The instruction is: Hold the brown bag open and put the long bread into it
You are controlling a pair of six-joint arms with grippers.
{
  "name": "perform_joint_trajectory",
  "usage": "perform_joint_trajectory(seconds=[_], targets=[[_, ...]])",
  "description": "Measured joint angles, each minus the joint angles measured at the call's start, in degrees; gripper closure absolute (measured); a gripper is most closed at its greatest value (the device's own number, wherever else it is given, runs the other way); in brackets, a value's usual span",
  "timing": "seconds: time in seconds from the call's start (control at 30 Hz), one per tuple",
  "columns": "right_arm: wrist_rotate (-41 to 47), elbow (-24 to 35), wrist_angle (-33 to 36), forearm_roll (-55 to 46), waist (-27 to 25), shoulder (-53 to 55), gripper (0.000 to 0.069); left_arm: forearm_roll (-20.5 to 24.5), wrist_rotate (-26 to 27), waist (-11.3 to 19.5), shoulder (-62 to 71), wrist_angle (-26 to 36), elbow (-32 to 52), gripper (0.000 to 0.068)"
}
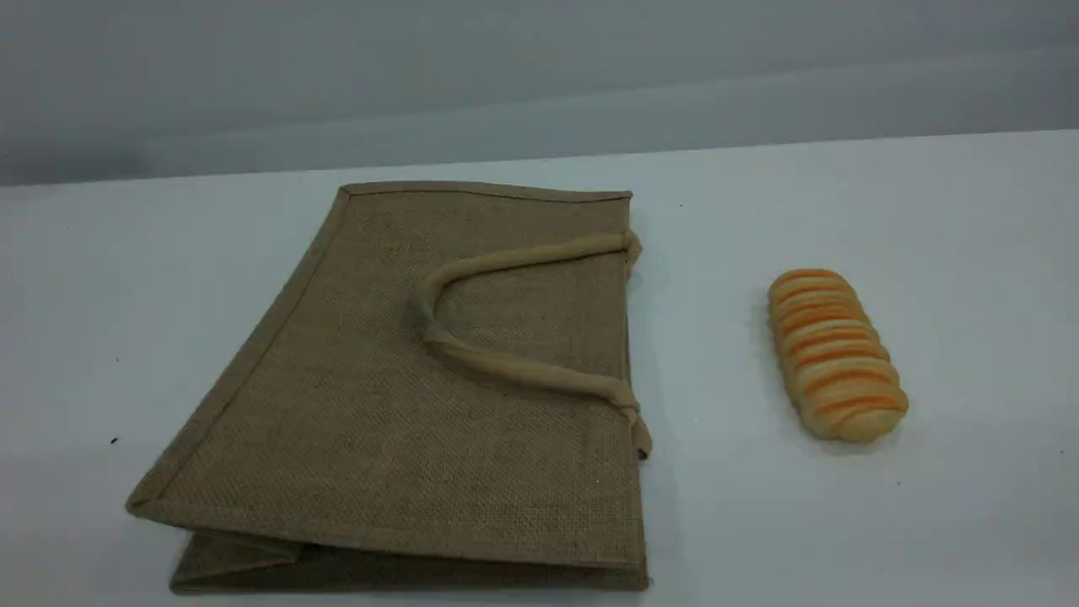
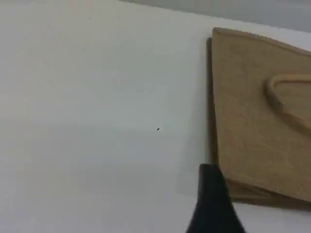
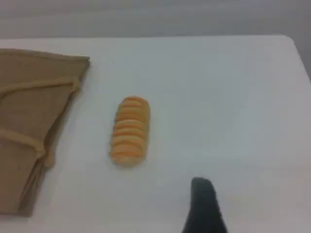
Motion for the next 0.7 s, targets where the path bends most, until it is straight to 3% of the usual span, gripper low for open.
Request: perform_joint_trajectory(seconds=[0.33,0.53,0.7], targets=[[-1.41,-0.31,-0.31,1.93,0.00,0.00,0.0265,-1.53,0.19,0.00,0.03,-1.19,-0.06,0.0267],[-5.71,-1.77,-5.06,8.24,0.00,1.43,0.0265,-6.44,6.16,0.00,5.47,-3.37,-2.55,0.0267],[-10.03,-1.77,-11.18,13.36,0.00,10.88,0.0265,-6.50,7.72,0.00,16.38,-9.13,-7.05,0.0267]])
